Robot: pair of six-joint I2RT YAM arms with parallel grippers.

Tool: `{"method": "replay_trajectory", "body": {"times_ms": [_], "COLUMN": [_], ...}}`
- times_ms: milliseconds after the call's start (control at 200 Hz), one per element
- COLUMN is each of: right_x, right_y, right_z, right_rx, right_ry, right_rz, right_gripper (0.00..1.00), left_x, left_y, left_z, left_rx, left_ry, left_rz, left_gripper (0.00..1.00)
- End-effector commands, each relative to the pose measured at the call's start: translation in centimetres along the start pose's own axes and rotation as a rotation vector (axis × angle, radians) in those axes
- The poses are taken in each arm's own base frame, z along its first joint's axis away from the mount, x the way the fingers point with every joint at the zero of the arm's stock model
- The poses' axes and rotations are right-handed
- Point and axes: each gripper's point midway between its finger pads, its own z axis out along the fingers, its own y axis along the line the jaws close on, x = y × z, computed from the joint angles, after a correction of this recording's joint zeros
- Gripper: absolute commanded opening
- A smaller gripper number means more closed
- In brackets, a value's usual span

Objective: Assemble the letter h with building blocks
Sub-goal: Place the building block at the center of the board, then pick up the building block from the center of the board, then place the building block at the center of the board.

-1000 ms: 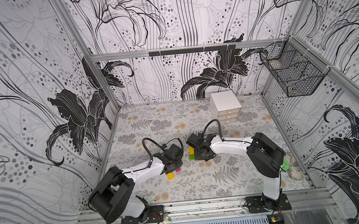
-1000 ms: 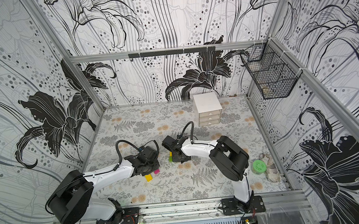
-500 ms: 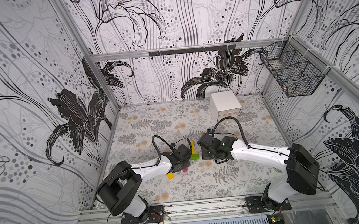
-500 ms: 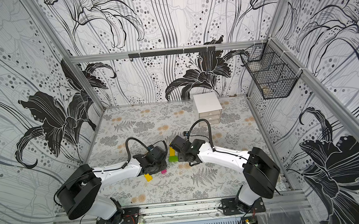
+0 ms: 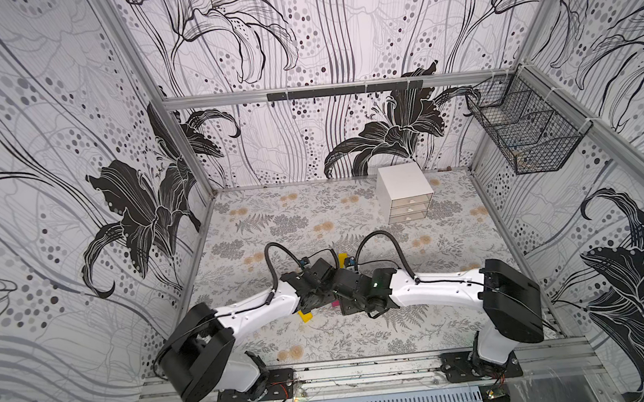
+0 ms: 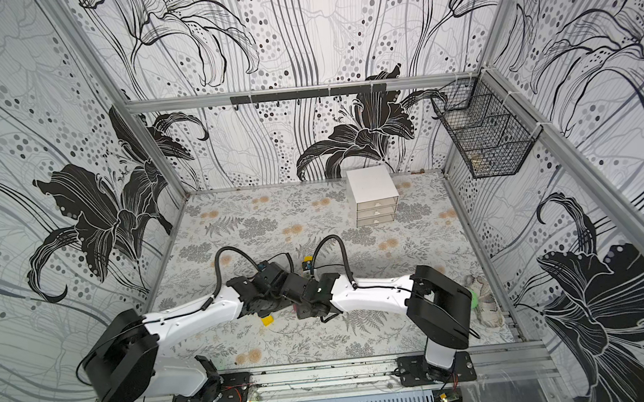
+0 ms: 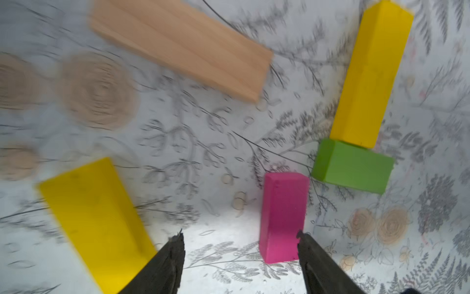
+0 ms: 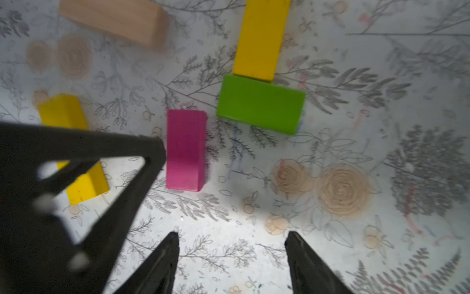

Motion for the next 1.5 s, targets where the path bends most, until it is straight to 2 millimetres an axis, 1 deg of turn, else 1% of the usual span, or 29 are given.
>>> {"method": "replay_trajectory", "body": {"times_ms": [0,65,110,185,270,415,561,601,706,721,756,821,901,966,1021,1066,1126,1166,1241,1256,1267,1287,1372,1497], "right_x": [-0.4,-0.4,-0.5,-0.7,-0.8,-1.0,-0.8,-0.8,-0.5,-0.5,-0.5,-0.5,-1.1,-1.9,-3.0,-3.9,-4.7,-5.0,-4.8,-4.6,-4.7,-4.5,-3.0,-0.8], "right_y": [1.8,2.4,2.8,3.2,3.3,2.4,2.2,2.2,2.6,2.7,3.1,4.3,5.3,5.0,3.8,2.2,-0.8,-3.0,-7.1,-7.9,-8.4,-9.3,-12.8,-16.0], "right_z": [1.0,1.9,2.5,3.5,4.6,5.5,5.9,6.1,6.3,6.3,6.2,5.5,3.8,1.9,0.0,-1.4,-2.6,-3.2,-4.0,-3.8,-4.3,-4.5,-4.0,-2.1], "right_rx": [-0.002,0.006,0.012,0.040,0.086,0.187,0.209,0.213,0.203,0.198,0.183,0.142,0.106,0.098,0.121,0.142,0.163,0.179,0.235,0.254,0.255,0.268,0.308,0.334], "right_ry": [0.011,0.027,0.034,0.050,0.065,0.080,0.092,0.096,0.108,0.110,0.110,0.095,0.059,0.023,-0.019,-0.040,-0.042,-0.035,-0.026,-0.017,-0.026,-0.023,0.007,0.057], "right_rz": [-0.015,-0.033,-0.042,-0.064,-0.086,-0.105,-0.124,-0.129,-0.145,-0.150,-0.161,-0.199,-0.246,-0.258,-0.263,-0.239,-0.174,-0.126,-0.042,-0.029,-0.011,0.015,0.127,0.259], "right_gripper": [0.70,0.69,0.68,0.65,0.60,0.53,0.49,0.45,0.27,0.24,0.19,0.14,0.11,0.11,0.11,0.12,0.11,0.12,0.12,0.12,0.12,0.12,0.14,0.15], "left_x": [-2.1,-3.4,-4.2,-5.0,-5.2,-4.8,-4.6,-4.6,-4.7,-4.7,-4.7,-4.7,-4.8,-4.9,-5.0,-5.1,-5.3,-5.4,-5.4,-5.4,-5.4,-5.4,-5.3,-4.9], "left_y": [4.5,6.4,7.1,8.0,8.7,8.6,8.4,8.4,8.2,8.1,8.1,8.1,8.1,7.9,7.8,7.6,7.3,7.0,6.4,6.3,6.2,6.1,5.7,4.9], "left_z": [-2.4,-3.6,-4.4,-5.3,-5.5,-4.8,-4.3,-4.2,-4.1,-4.1,-4.1,-4.2,-4.3,-4.4,-4.5,-4.6,-4.6,-4.5,-4.2,-4.2,-4.1,-4.0,-3.7,-3.1], "left_rx": [-0.071,-0.065,-0.051,-0.039,-0.040,-0.017,-0.001,0.000,0.007,0.007,0.006,0.009,0.011,0.016,0.021,0.028,0.041,0.052,0.071,0.074,0.077,0.080,0.095,0.099], "left_ry": [-0.072,-0.110,-0.133,-0.152,-0.146,-0.119,-0.106,-0.105,-0.103,-0.103,-0.103,-0.105,-0.108,-0.111,-0.114,-0.116,-0.117,-0.113,-0.102,-0.099,-0.097,-0.095,-0.088,-0.073], "left_rz": [-0.102,-0.166,-0.192,-0.213,-0.228,-0.245,-0.252,-0.251,-0.249,-0.251,-0.250,-0.252,-0.251,-0.250,-0.248,-0.244,-0.229,-0.221,-0.210,-0.207,-0.207,-0.207,-0.203,-0.185], "left_gripper": [0.70,0.67,0.66,0.63,0.61,0.57,0.54,0.54,0.52,0.52,0.52,0.51,0.51,0.51,0.50,0.50,0.49,0.49,0.47,0.47,0.47,0.46,0.45,0.44]}}
